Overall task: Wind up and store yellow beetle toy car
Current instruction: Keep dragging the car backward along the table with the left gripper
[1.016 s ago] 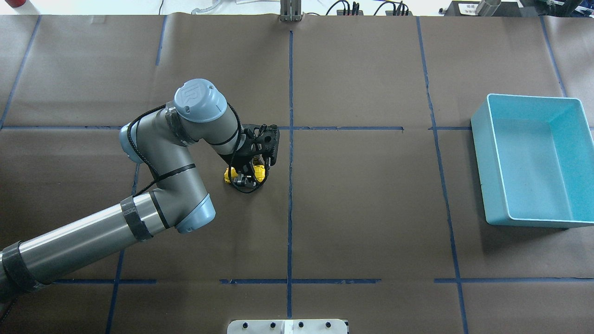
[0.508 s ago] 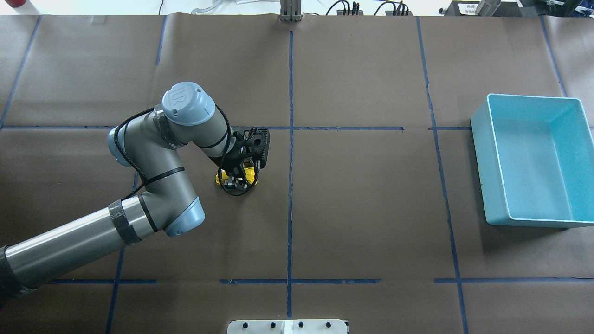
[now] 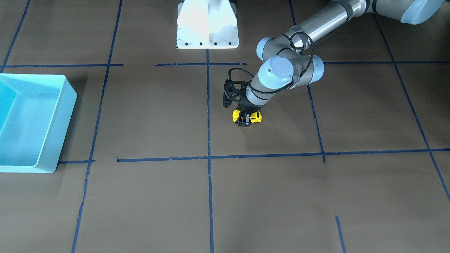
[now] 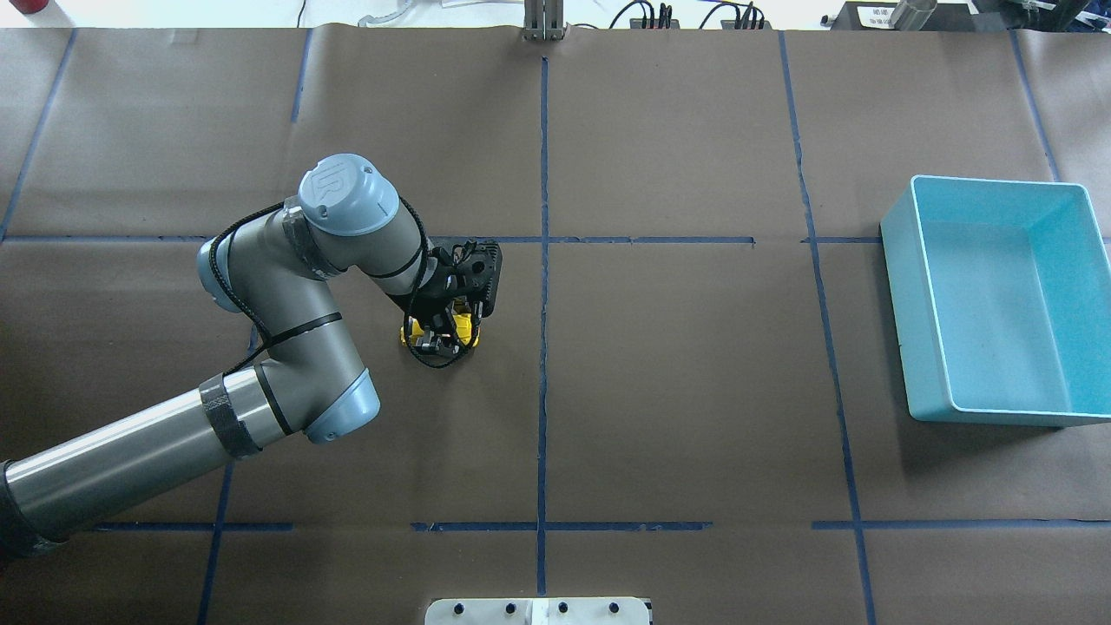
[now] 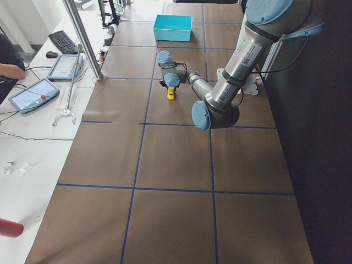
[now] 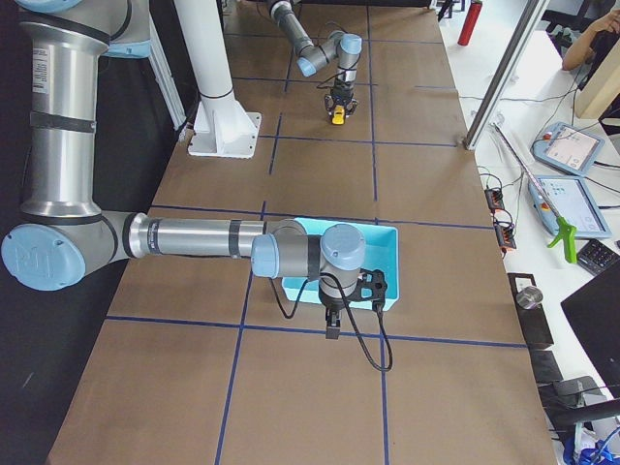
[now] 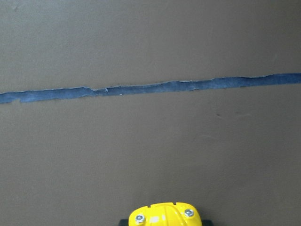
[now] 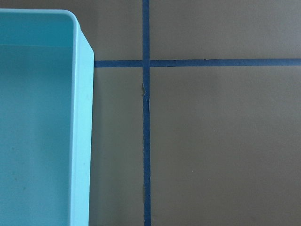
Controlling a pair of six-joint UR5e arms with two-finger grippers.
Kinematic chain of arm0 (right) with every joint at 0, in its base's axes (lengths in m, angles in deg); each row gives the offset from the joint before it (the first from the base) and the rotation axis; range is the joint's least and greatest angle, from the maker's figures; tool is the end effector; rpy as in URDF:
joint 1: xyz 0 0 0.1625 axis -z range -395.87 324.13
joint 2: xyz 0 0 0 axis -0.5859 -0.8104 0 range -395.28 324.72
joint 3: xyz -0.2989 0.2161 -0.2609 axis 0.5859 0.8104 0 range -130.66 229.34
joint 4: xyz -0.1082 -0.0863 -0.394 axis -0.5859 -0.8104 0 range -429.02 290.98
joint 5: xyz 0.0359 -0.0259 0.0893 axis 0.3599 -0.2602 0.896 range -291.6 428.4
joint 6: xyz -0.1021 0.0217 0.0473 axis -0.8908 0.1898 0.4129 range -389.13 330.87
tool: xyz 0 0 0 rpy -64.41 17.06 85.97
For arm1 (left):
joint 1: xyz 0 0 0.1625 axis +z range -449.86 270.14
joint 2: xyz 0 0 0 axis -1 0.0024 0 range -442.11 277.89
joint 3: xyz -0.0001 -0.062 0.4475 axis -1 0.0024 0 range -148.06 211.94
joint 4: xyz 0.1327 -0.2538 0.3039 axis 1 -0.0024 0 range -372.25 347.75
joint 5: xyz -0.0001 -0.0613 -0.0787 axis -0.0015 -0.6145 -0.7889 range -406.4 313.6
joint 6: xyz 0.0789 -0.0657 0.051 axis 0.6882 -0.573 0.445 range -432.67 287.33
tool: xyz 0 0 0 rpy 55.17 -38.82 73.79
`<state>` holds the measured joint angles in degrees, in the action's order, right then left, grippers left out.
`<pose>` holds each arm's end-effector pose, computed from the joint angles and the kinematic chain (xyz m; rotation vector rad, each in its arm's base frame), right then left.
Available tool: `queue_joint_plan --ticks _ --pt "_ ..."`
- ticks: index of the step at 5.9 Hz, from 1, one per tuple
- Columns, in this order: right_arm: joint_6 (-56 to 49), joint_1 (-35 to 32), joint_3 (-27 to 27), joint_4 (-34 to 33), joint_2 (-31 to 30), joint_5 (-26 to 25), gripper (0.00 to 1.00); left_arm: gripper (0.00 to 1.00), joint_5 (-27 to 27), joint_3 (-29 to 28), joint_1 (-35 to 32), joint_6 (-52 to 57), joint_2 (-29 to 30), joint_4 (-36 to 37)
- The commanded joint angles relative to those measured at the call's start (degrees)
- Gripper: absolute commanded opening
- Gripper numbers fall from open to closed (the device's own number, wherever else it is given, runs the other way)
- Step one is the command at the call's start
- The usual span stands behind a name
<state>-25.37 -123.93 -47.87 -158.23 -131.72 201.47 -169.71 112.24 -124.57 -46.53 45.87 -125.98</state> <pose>0.0399 -0.4485 0.6871 -0.0115 -0.7520 0.0201 0.5875 -0.4926 0.3115 0.8018 0.8331 1.5415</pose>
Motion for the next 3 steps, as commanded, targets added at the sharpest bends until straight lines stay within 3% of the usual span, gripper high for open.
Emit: queue_joint_plan --ticks 1,3 --pt "-0.06 0.00 0.00 0.00 0.02 0.00 1.00 0.99 0.17 0.03 -0.01 0.40 -0.01 0.00" --pt "-0.06 0.00 0.00 0.00 -0.06 0.00 1.00 1.00 0.26 0.03 -0.10 0.40 -0.01 0.00"
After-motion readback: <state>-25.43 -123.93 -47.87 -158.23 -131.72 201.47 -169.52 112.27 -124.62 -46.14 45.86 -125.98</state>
